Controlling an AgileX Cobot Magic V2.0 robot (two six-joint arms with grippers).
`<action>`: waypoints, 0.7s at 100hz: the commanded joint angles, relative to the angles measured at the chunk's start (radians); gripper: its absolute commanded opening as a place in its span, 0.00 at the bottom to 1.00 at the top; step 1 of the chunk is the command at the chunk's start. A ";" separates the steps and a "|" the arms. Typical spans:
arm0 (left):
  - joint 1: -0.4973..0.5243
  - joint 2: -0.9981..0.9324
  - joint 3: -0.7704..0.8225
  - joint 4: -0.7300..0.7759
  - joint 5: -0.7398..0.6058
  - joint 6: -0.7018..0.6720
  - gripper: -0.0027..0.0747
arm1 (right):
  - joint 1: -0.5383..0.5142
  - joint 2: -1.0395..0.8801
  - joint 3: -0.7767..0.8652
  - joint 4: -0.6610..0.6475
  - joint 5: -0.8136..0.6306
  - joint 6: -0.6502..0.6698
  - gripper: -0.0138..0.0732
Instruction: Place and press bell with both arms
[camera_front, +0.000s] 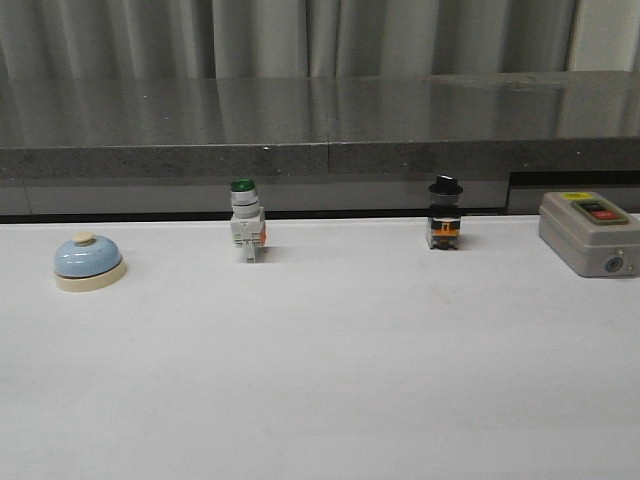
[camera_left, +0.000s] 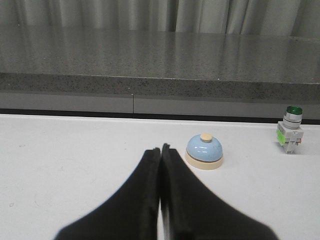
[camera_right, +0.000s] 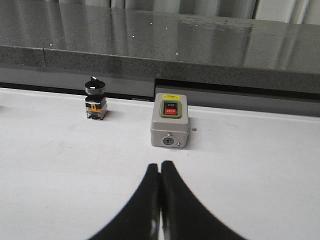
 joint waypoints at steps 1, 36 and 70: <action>-0.007 -0.023 -0.006 -0.007 -0.075 -0.009 0.01 | 0.002 -0.009 -0.017 0.000 -0.071 -0.006 0.09; -0.007 0.235 -0.364 -0.022 0.170 -0.011 0.01 | 0.002 -0.009 -0.017 0.000 -0.071 -0.006 0.09; -0.007 0.720 -0.810 -0.022 0.521 0.010 0.01 | 0.002 -0.009 -0.017 0.000 -0.071 -0.006 0.09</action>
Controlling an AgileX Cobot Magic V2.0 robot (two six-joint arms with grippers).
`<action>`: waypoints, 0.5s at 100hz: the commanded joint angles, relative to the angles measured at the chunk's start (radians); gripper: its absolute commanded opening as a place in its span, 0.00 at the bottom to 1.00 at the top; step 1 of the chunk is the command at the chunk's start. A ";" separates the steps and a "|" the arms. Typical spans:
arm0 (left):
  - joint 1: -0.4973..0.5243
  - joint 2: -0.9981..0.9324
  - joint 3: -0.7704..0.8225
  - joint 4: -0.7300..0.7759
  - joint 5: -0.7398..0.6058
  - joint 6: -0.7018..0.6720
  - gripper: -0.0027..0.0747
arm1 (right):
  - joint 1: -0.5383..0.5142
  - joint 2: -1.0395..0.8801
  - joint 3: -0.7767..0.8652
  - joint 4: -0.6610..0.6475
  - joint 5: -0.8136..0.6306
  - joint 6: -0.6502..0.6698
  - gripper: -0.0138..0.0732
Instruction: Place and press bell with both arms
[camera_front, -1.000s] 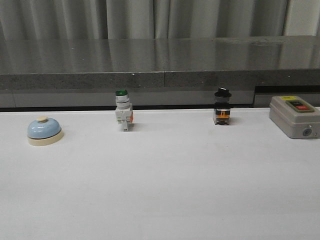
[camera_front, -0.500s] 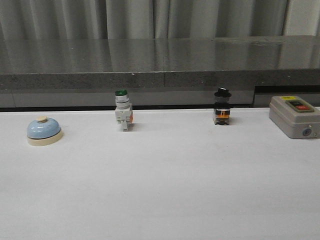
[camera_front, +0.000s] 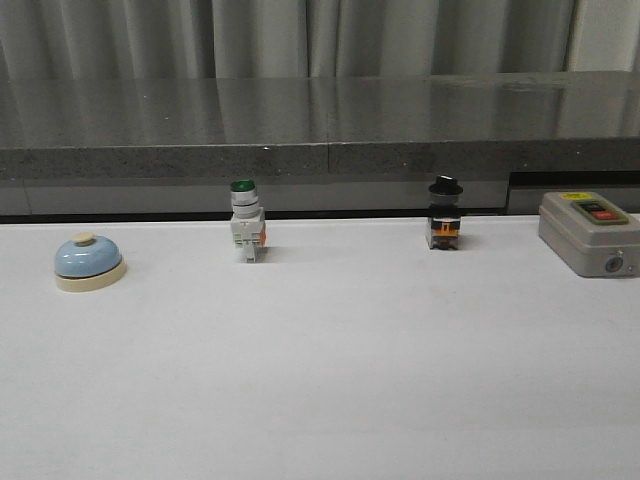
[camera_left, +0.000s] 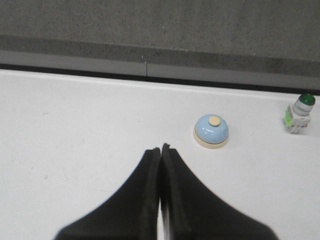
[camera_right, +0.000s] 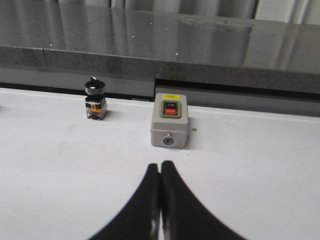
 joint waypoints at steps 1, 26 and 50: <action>-0.007 0.106 -0.114 -0.004 0.003 0.016 0.01 | 0.002 -0.009 -0.017 0.000 -0.071 -0.006 0.09; -0.007 0.367 -0.252 -0.004 0.004 0.127 0.01 | 0.002 -0.009 -0.017 0.000 -0.071 -0.006 0.09; -0.007 0.517 -0.321 -0.019 0.000 0.159 0.31 | 0.002 -0.009 -0.017 0.000 -0.071 -0.006 0.09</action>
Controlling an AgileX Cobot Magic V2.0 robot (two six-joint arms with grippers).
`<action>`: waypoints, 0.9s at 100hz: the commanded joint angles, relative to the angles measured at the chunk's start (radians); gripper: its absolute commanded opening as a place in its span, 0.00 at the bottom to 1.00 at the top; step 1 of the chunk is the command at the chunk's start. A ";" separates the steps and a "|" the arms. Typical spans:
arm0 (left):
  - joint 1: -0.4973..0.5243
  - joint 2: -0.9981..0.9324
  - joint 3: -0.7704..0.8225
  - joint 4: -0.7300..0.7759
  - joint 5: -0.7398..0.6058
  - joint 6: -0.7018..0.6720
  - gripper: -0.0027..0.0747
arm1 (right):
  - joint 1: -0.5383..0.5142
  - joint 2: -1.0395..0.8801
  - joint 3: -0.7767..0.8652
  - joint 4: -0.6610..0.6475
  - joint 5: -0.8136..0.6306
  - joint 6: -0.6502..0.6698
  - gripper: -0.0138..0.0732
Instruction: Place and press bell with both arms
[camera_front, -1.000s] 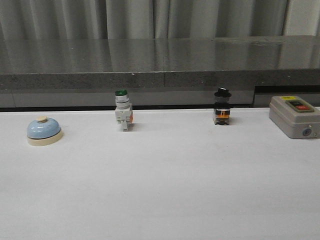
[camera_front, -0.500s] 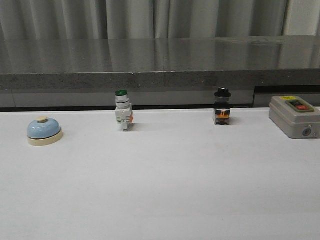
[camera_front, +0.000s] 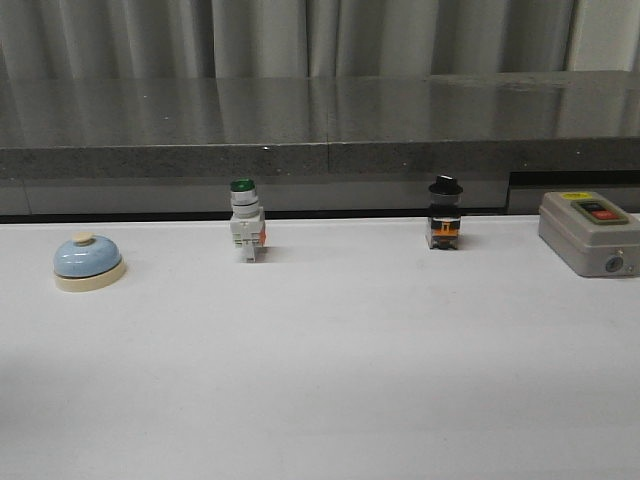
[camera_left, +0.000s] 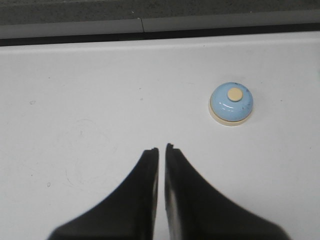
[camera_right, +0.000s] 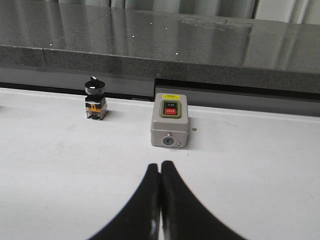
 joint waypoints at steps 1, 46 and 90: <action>-0.007 0.021 -0.047 -0.016 -0.057 0.016 0.33 | 0.002 -0.009 -0.017 0.000 -0.071 -0.006 0.09; -0.060 0.234 -0.111 -0.069 -0.114 0.015 0.86 | 0.002 -0.009 -0.017 0.000 -0.071 -0.006 0.09; -0.164 0.625 -0.389 -0.126 -0.116 0.015 0.86 | 0.002 -0.009 -0.017 0.000 -0.071 -0.006 0.09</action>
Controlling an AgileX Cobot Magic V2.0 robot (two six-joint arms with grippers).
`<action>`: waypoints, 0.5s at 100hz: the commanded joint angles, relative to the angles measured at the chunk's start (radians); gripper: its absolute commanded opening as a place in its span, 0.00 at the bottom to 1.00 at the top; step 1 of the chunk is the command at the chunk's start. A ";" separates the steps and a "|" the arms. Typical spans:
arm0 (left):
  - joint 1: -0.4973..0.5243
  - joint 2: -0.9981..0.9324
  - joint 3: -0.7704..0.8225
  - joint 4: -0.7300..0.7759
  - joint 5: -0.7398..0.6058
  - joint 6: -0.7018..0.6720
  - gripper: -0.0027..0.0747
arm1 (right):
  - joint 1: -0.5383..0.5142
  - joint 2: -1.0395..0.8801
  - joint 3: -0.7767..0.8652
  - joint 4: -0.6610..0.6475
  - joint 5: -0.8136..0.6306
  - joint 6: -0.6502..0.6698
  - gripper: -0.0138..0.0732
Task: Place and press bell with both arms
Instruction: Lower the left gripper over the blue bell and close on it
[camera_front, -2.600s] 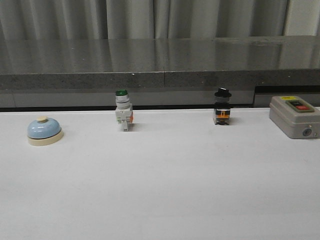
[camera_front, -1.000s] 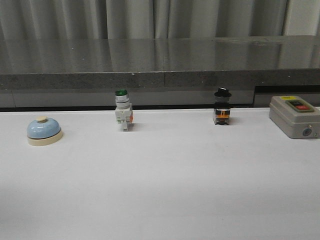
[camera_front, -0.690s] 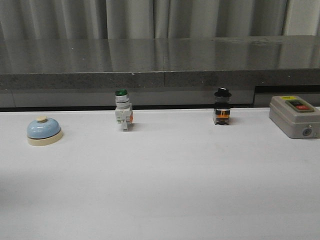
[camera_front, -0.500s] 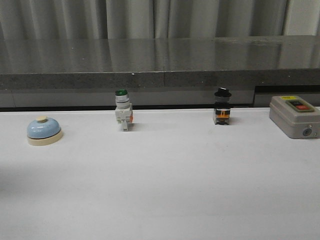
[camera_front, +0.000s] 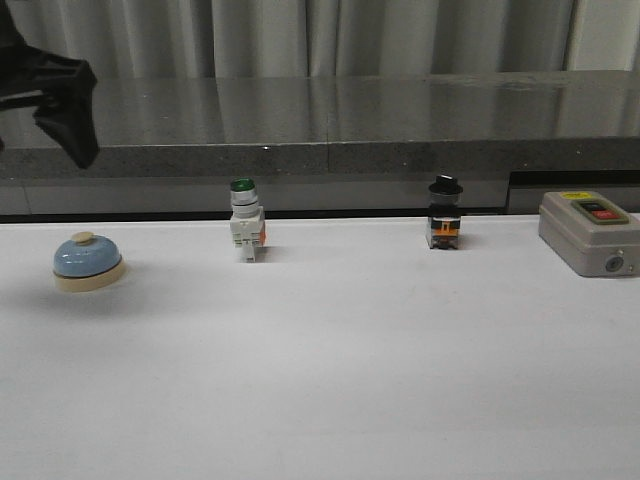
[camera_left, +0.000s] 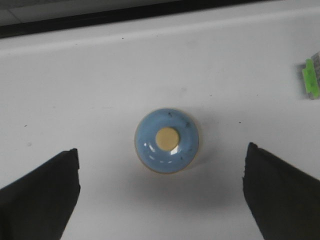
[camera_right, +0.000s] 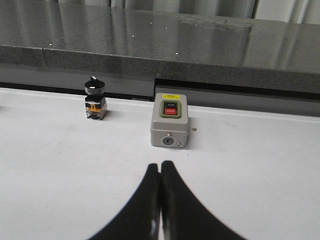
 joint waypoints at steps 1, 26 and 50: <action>-0.017 0.013 -0.074 -0.023 -0.044 -0.001 0.86 | 0.002 -0.009 -0.017 0.000 -0.071 -0.006 0.09; -0.022 0.148 -0.145 -0.023 -0.037 -0.001 0.86 | 0.002 -0.009 -0.017 0.000 -0.071 -0.006 0.09; -0.013 0.210 -0.145 -0.016 -0.033 -0.001 0.86 | 0.002 -0.009 -0.017 0.000 -0.071 -0.006 0.09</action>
